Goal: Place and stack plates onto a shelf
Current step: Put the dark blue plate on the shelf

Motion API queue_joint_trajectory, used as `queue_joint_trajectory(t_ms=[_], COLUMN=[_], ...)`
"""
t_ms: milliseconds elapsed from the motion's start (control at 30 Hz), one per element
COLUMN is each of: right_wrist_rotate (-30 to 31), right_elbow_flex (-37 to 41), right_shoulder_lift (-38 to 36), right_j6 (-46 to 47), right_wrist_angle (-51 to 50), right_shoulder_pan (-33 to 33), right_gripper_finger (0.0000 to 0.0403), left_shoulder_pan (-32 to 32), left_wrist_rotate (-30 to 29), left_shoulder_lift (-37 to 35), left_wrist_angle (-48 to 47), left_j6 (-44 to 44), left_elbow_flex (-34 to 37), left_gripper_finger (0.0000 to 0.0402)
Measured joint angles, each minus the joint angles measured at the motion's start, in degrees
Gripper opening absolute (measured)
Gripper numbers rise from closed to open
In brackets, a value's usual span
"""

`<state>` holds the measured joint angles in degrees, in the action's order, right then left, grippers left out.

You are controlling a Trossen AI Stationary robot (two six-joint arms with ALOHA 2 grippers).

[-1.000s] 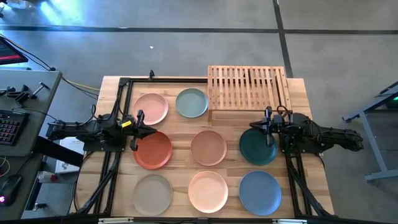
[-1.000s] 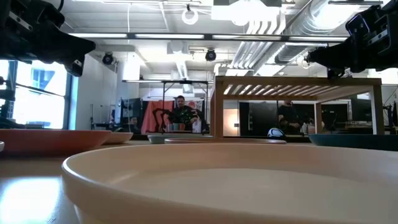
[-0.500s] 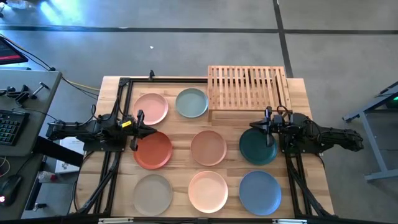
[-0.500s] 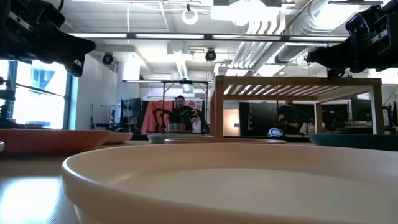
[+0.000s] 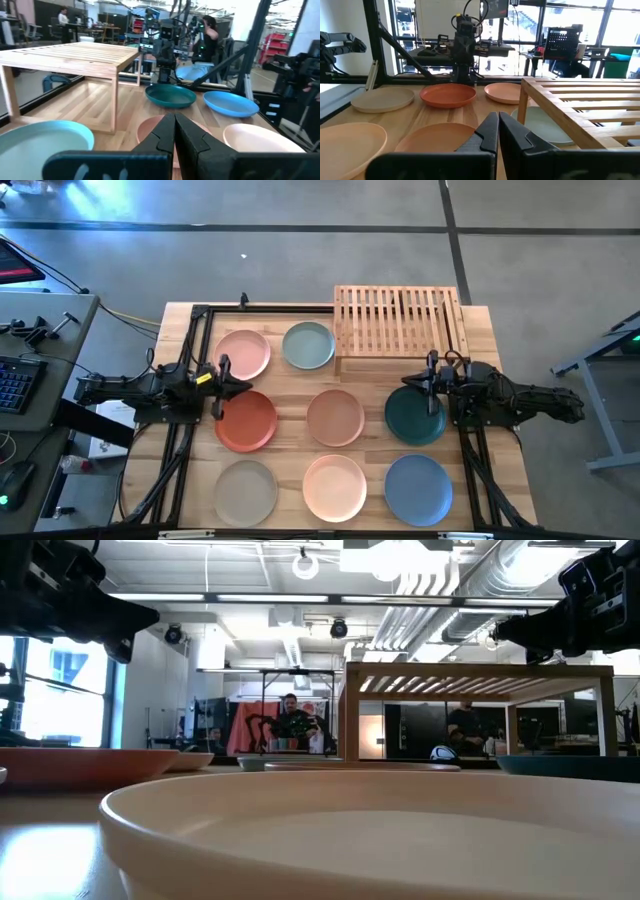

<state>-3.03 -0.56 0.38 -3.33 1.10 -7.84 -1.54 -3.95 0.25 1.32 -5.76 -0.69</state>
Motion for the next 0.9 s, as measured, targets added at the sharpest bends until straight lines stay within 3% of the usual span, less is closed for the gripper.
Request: queue_joint_trajectory(t_ms=[433,633,900], right_wrist_rotate=[0.09,0.12,0.82], right_elbow_flex=[0.0,0.0,-0.02], right_shoulder_lift=[0.0,0.0,0.0], right_j6=[-0.1,0.45,14.68], right_wrist_angle=[-0.02,0.08,5.91], right_shoulder_pan=[0.0,0.0,-0.04], right_gripper_finger=[0.0,0.0,0.0], left_shoulder_pan=[0.0,-0.02,-0.02], left_wrist_rotate=[-3.33,-10.22,-18.67], left_shoulder_lift=[0.0,0.0,0.0], left_wrist_angle=[6.12,11.65,24.85], left_j6=[-1.58,-2.98,-3.04], left_elbow_flex=[0.02,0.02,0.02], left_gripper_finger=[0.0,0.0,0.0])
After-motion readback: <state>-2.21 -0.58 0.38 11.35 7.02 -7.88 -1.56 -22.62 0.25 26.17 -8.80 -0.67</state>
